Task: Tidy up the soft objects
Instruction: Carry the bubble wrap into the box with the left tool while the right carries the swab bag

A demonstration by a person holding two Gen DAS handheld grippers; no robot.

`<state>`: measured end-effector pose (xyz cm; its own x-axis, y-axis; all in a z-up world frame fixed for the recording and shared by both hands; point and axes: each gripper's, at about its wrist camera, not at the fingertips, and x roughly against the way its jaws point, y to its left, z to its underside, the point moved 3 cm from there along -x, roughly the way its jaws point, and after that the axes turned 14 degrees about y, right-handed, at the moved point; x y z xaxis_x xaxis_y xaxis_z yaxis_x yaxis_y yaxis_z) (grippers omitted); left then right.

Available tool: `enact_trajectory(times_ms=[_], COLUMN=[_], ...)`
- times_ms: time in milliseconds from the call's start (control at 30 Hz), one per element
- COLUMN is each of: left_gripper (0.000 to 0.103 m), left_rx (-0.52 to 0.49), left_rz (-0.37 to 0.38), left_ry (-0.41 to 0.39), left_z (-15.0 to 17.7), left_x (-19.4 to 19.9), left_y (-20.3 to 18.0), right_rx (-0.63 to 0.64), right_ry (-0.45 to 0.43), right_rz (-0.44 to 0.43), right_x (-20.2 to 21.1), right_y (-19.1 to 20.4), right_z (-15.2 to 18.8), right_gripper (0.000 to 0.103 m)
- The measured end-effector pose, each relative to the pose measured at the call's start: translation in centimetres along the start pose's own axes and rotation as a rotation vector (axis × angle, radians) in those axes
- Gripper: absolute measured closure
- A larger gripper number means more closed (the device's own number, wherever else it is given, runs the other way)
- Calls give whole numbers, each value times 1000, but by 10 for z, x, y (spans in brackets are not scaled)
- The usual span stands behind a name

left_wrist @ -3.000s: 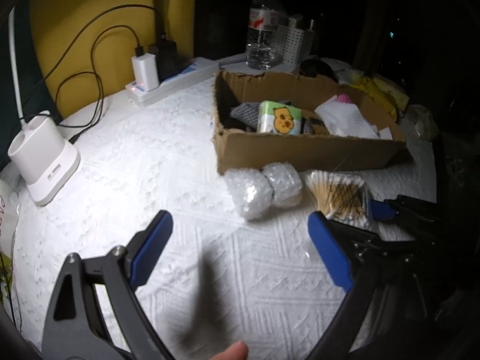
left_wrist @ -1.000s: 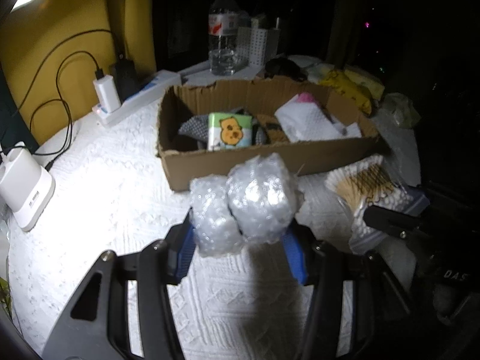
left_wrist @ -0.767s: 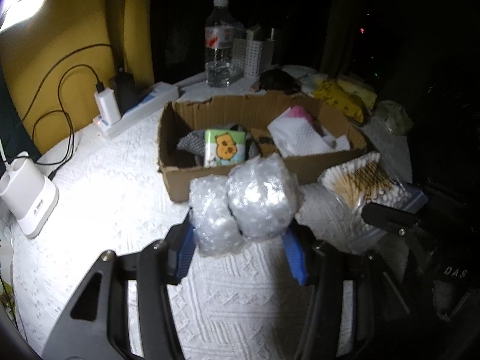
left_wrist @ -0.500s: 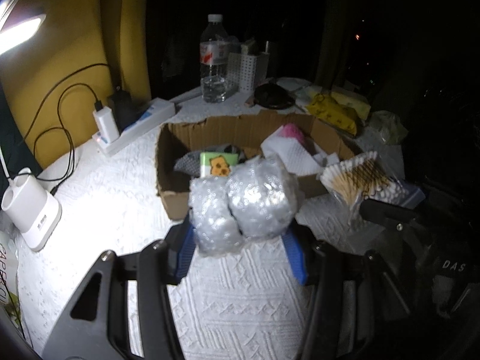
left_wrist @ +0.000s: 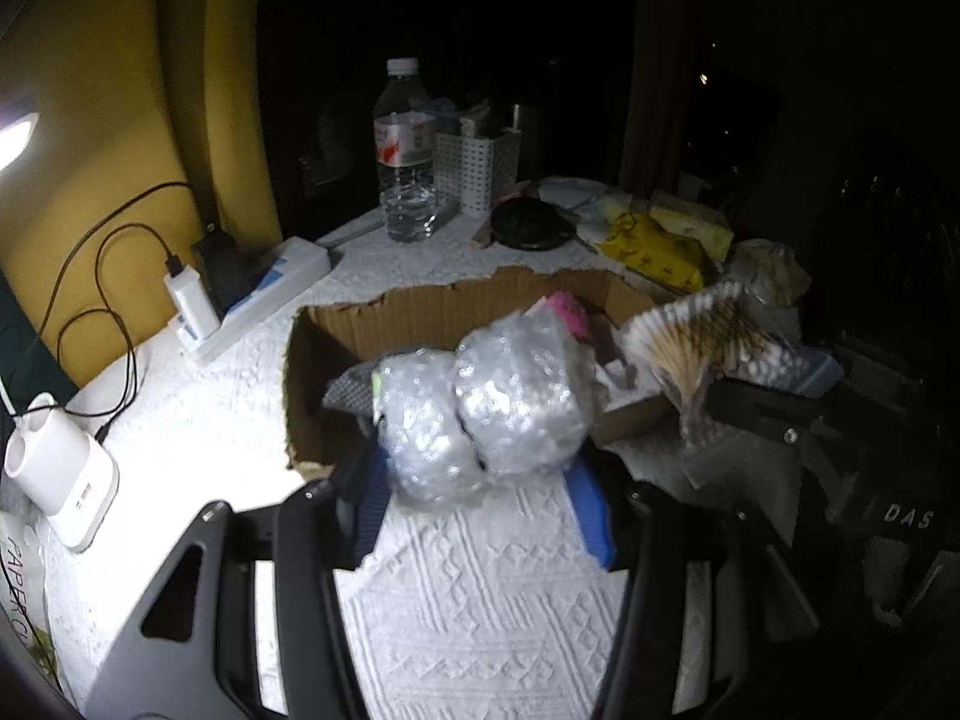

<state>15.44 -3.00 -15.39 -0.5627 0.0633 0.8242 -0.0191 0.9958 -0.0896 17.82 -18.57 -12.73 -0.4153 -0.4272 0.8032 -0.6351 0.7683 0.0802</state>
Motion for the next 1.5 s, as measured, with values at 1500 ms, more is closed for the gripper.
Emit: enact_trajectory(times_ms=[1500], left_gripper=[41], left_rx=[19], left_rz=[33], left_ry=[152], left_z=[-35], left_x=[-108], left_y=[-8], right_rx=[-43], right_ry=[102], right_rz=[-79], right_x=[-99], right_y=[-44], right_z=[-26], right_gripper=[53])
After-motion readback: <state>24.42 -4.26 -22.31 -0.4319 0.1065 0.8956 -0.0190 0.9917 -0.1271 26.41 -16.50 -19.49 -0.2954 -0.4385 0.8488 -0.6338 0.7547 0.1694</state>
